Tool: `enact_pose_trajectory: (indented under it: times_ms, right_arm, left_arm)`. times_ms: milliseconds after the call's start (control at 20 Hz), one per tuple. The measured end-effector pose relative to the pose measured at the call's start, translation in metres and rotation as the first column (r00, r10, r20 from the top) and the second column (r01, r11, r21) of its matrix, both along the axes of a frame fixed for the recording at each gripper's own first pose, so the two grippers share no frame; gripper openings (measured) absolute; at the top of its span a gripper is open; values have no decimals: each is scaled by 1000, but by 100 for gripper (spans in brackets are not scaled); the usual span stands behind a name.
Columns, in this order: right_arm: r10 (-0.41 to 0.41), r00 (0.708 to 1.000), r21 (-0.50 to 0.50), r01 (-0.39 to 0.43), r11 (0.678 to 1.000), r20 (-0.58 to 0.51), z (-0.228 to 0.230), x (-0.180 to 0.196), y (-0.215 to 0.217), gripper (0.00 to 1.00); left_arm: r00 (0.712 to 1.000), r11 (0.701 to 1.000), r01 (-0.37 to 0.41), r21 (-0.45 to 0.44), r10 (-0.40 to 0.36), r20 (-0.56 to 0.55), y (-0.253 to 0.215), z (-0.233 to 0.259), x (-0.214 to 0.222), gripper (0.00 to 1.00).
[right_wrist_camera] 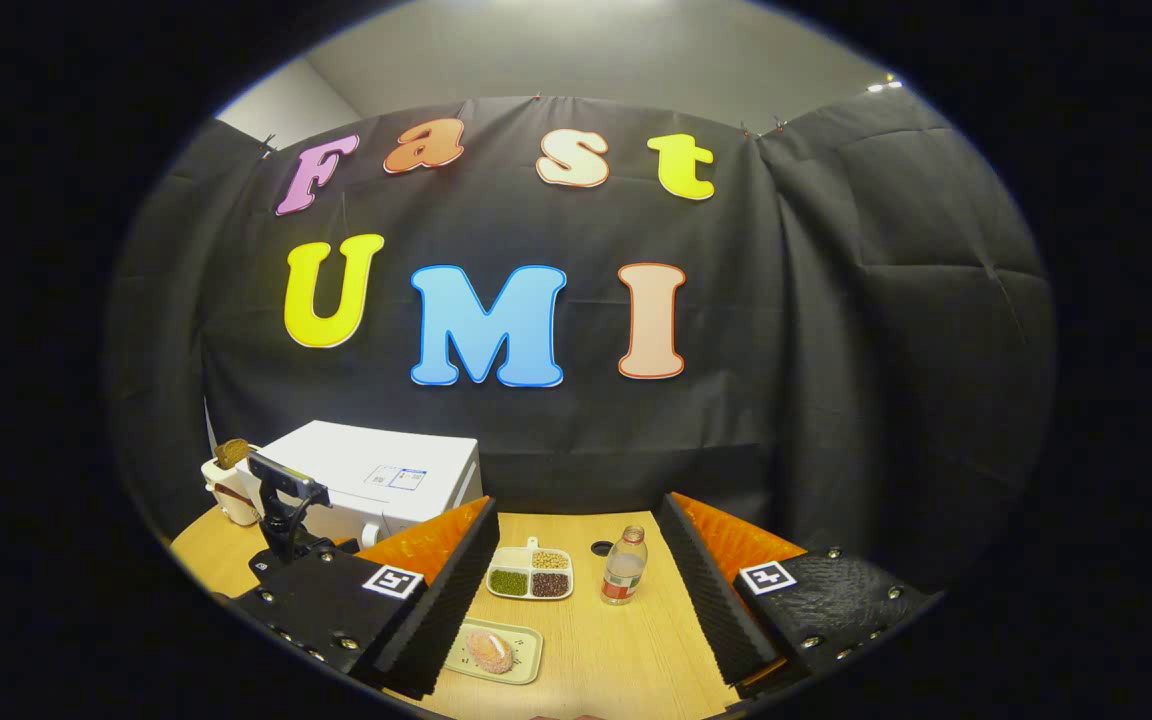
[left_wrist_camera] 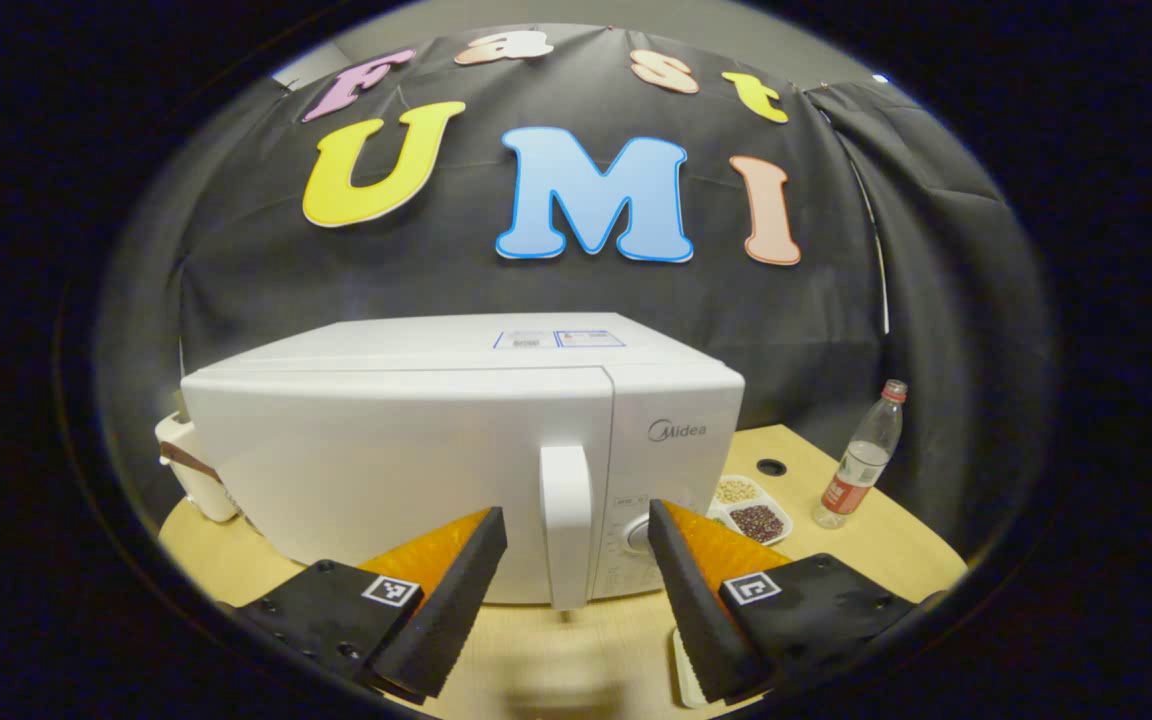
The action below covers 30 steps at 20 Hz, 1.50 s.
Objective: Open the microwave oven with the left hand, put the food in, and close the microwave oven.
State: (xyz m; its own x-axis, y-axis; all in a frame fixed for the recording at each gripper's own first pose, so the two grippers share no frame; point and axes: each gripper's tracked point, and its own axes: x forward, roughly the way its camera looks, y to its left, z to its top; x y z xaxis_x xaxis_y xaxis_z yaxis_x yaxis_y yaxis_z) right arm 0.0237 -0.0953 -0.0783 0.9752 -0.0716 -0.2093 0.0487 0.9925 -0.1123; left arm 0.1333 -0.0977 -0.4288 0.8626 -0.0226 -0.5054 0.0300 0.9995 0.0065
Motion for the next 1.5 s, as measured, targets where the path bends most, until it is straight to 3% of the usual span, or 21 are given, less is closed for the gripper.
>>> enact_pose_trajectory:
  times_ms: [50,150,200,300,400,450,550,650,750,850,1050,1350,1500]
  right_arm:
    - [-8,1000,-6,8,1000,-9,-2,1,-2,99]
    - [-12,1000,-1,12,1000,-18,-3,1,-2,99]
    - [-19,1000,-1,19,1000,-20,-4,1,-3,99]
    - [-31,999,0,31,1000,-23,-5,1,-3,99]
    - [-29,999,7,29,1000,-33,-9,-1,2,99]
    - [-28,999,8,29,1000,-36,-9,-1,5,99]
    - [-26,999,14,26,1000,-35,-10,-3,8,99]
    - [-21,999,21,22,1000,-34,-11,-4,13,99]
    - [-23,999,22,24,999,-33,-11,-6,14,99]
    - [-31,999,30,32,999,-26,-12,-7,13,99]
    - [-6,998,75,11,997,-70,-36,-9,21,99]
    - [155,970,98,-138,986,-189,-79,-11,66,99]
    - [232,928,88,-215,973,-293,-119,-15,90,99]
  left_arm:
    - [1000,1000,-6,-7,6,-26,3,-11,2,96]
    - [998,999,-40,-7,40,-53,13,-20,7,81]
    - [997,998,-20,-63,15,-73,7,-18,3,59]
    - [997,999,-7,-32,5,-82,1,-18,5,33]
    - [995,1000,20,14,-18,-95,3,-17,2,22]
    - [994,1000,30,6,-29,-102,2,-20,2,24]
    - [991,999,50,-5,-50,-123,2,-20,1,12]
    - [988,998,65,0,-65,-141,2,-21,4,6]
    - [985,997,72,-12,-73,-159,0,-19,-4,7]
    - [985,994,105,-3,-104,-141,2,-11,-33,6]
    - [970,980,187,-63,-194,-144,13,-1,-85,7]
    - [900,922,374,-99,-387,-202,49,18,-164,6]
    - [868,896,430,-108,-443,-223,78,27,-202,7]
